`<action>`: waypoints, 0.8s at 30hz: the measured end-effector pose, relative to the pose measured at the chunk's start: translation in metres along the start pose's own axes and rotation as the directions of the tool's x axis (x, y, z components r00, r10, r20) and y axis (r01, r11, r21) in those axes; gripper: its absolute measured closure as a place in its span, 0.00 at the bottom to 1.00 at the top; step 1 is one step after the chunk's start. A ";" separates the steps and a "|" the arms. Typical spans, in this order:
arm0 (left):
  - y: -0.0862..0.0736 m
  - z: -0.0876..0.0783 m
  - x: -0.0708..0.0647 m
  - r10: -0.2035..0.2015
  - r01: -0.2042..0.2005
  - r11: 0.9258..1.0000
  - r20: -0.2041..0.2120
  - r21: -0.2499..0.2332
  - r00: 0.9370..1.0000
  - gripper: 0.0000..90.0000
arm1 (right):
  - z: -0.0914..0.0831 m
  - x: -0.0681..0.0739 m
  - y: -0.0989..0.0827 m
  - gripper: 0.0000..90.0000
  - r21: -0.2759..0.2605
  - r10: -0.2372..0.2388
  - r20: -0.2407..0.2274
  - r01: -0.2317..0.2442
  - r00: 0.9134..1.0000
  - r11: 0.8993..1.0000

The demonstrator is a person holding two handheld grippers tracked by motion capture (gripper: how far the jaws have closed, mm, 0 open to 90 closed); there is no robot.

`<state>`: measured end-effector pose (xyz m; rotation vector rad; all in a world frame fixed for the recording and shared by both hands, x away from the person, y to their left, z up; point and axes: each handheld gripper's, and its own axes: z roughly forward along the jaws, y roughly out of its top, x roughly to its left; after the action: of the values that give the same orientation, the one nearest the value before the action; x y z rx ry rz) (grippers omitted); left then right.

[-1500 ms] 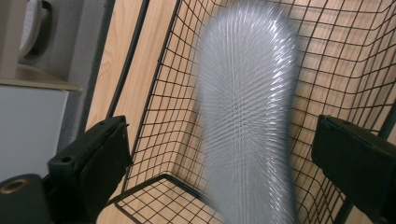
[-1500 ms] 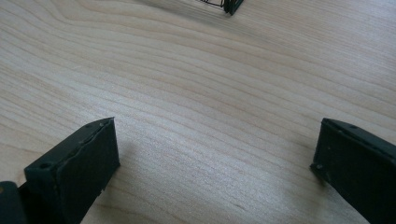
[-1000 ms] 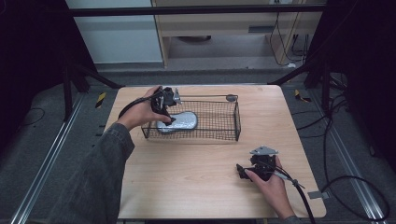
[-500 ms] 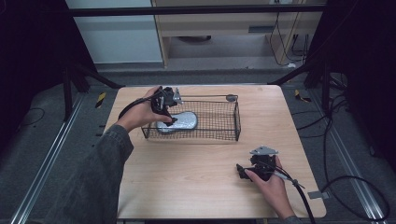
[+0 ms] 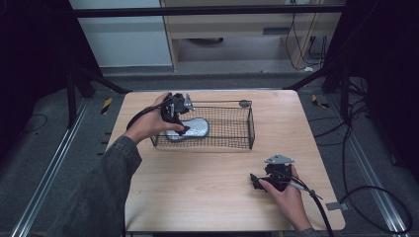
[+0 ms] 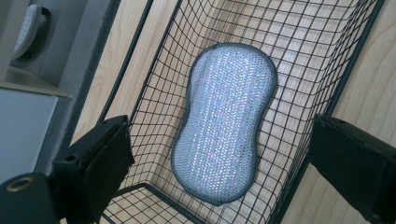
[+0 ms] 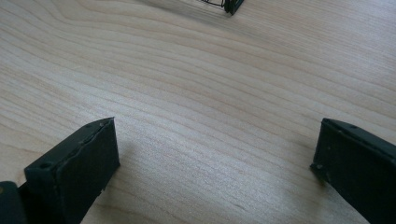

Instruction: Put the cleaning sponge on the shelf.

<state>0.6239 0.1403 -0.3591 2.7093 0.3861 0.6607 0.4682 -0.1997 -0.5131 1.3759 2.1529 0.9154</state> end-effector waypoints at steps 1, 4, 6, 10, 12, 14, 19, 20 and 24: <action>0.000 -0.001 0.000 -0.009 0.009 1.000 0.003 -0.004 1.000 0.06 | 0.000 0.000 0.000 0.00 0.001 0.000 0.001 0.000 1.000 1.000; -0.002 -0.003 -0.001 -0.043 0.043 0.999 0.007 -0.026 0.999 0.05 | 0.000 0.000 0.000 0.00 0.000 -0.001 0.001 0.001 1.000 1.000; -0.003 -0.006 -0.003 -0.071 0.072 0.997 0.018 -0.039 0.997 0.05 | 0.000 0.000 0.000 0.00 0.001 -0.001 0.000 0.001 1.000 1.000; -0.004 -0.010 -0.007 -0.107 0.108 0.992 0.018 -0.062 0.994 0.05 | 0.000 0.000 0.000 0.00 0.001 0.000 0.002 0.000 1.000 1.000; -0.005 -0.011 -0.010 -0.129 0.131 0.989 0.029 -0.075 0.991 0.04 | 0.000 0.000 0.000 0.00 0.001 0.000 0.002 0.000 1.000 1.000; -0.006 -0.013 -0.014 -0.140 0.141 0.987 0.016 -0.071 0.990 0.04 | 0.000 0.000 0.000 0.00 0.001 0.000 0.002 0.000 1.000 1.000; -0.007 -0.018 -0.025 -0.188 0.188 0.978 0.009 -0.085 0.982 0.04 | 0.000 0.000 0.000 0.00 0.001 0.000 0.002 0.000 1.000 1.000; -0.007 -0.019 -0.027 -0.193 0.193 0.977 0.009 -0.091 0.981 0.05 | 0.000 0.000 0.000 0.00 0.001 0.000 0.002 0.000 1.000 1.000; -0.006 -0.023 -0.037 -0.201 0.201 0.974 0.005 -0.102 0.980 0.05 | 0.000 0.000 0.000 0.00 0.000 -0.001 0.003 0.001 1.000 1.000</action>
<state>0.5795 0.1389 -0.3565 2.5293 0.6019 0.6136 0.4682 -0.1996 -0.5132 1.3756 2.1514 0.9127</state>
